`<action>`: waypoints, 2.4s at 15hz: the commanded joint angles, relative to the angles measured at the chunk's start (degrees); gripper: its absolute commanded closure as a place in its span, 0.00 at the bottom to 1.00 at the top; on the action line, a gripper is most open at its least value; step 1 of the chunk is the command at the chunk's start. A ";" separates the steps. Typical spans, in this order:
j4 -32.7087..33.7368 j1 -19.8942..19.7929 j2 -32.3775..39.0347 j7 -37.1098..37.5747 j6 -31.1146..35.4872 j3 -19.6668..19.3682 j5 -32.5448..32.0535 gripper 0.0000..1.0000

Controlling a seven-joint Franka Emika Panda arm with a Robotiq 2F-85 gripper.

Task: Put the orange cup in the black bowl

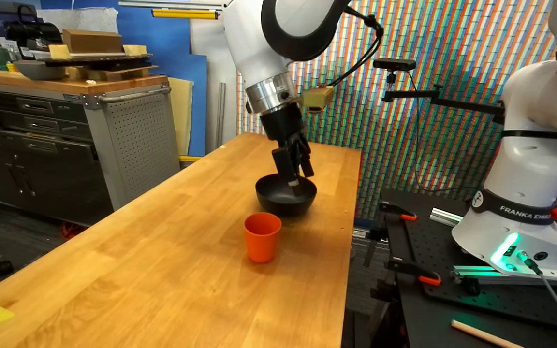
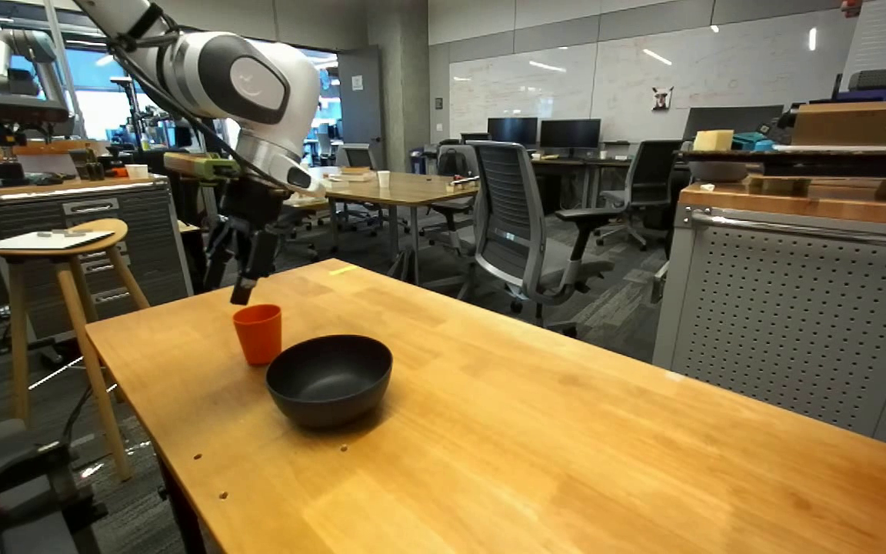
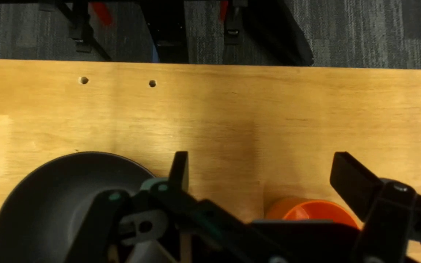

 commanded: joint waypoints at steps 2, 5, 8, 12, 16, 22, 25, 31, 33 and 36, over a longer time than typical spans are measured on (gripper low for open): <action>5.61 1.94 7.42 3.89 2.50 0.12 0.05 0.00; 7.50 3.07 10.44 5.41 3.93 -0.12 -0.38 0.00; 8.48 3.84 12.86 7.43 6.14 -0.83 -1.06 0.00; 9.44 4.61 15.17 9.87 9.04 -1.98 -3.42 0.25; 10.09 5.22 15.96 11.87 10.75 -2.80 -5.76 0.49; 10.16 4.67 15.03 11.57 10.51 -2.42 -4.40 0.95; 8.58 3.89 12.10 10.87 10.50 -2.45 -3.48 0.98; 0.66 1.14 -3.58 16.00 12.44 -6.82 -5.25 0.95; -2.00 -0.57 -9.10 19.09 11.61 -8.52 -6.77 0.95; -5.50 -4.01 -14.15 22.31 9.38 -9.74 -7.95 0.95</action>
